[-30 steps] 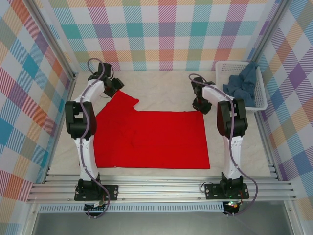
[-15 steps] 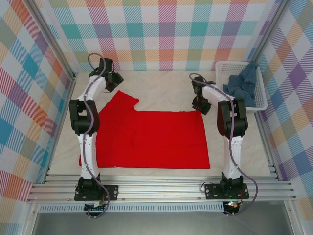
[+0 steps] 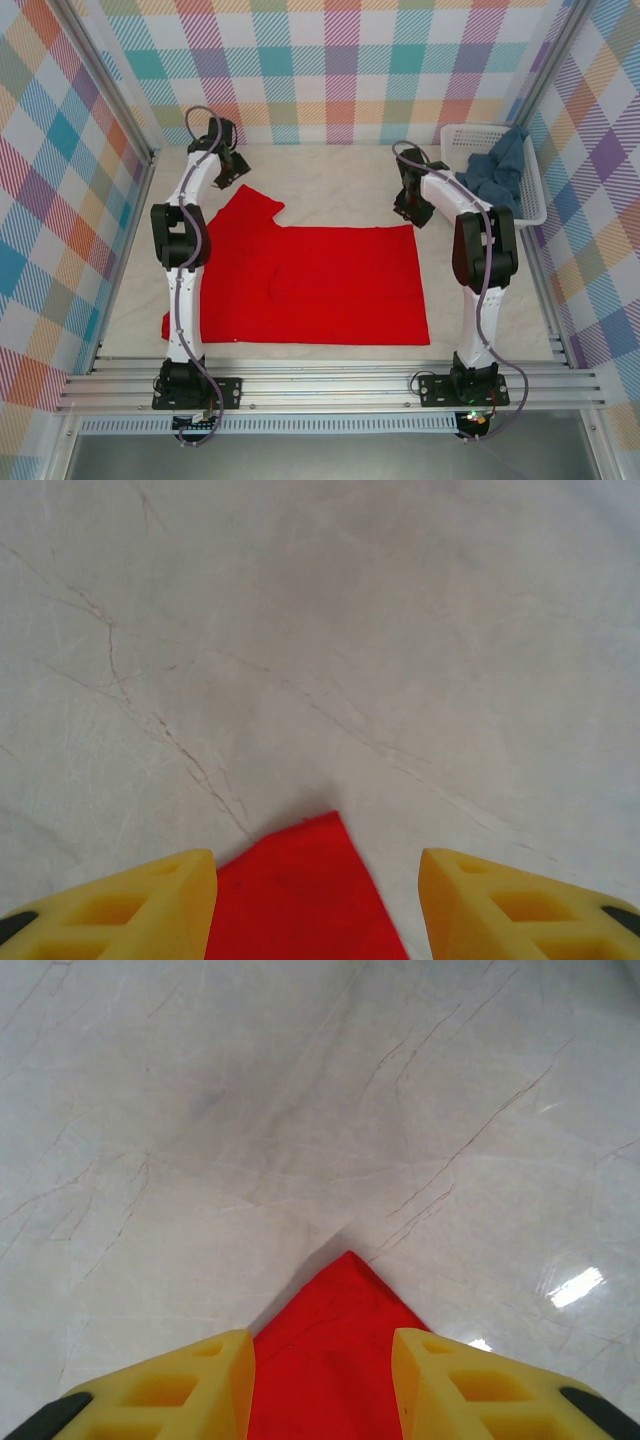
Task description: Fold and stack the t-shirts
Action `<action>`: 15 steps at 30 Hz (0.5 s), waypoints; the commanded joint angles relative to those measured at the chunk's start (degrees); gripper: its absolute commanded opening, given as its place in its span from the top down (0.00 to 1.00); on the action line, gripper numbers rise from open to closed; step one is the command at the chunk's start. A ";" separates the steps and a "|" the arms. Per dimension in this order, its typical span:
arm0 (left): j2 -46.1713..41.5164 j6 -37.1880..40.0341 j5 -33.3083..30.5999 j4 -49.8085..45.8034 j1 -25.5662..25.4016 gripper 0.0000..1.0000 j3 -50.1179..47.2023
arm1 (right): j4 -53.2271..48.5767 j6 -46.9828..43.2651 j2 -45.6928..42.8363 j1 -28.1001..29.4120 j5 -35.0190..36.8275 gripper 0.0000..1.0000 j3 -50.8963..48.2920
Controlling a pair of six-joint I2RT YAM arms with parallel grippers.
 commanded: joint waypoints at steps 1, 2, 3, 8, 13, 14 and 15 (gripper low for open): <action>2.62 3.26 -3.77 -2.14 -1.67 0.45 2.15 | 0.32 -0.12 -1.44 0.26 -2.29 0.59 -1.83; 3.16 3.58 -4.60 -2.33 -1.93 0.45 2.62 | 0.77 -0.17 -1.86 0.33 -2.69 0.59 -2.43; 3.77 3.76 -5.60 -2.57 -2.39 0.45 3.05 | 1.10 -0.25 -2.41 0.32 -3.16 0.59 -3.09; 5.06 4.88 -8.55 -2.49 -3.48 0.46 3.55 | 2.22 -0.09 -5.20 0.32 -4.91 0.59 -6.45; 7.04 5.89 -12.77 -4.56 -4.26 0.48 4.79 | 2.82 0.36 -7.46 0.41 -5.92 0.59 -8.60; 7.45 5.87 -13.97 -5.41 -4.33 0.48 5.24 | 2.93 0.41 -7.70 0.41 -6.24 0.59 -8.79; 7.91 5.91 -14.64 -6.17 -4.45 0.49 5.86 | 3.06 0.21 -7.83 0.45 -6.49 0.59 -8.88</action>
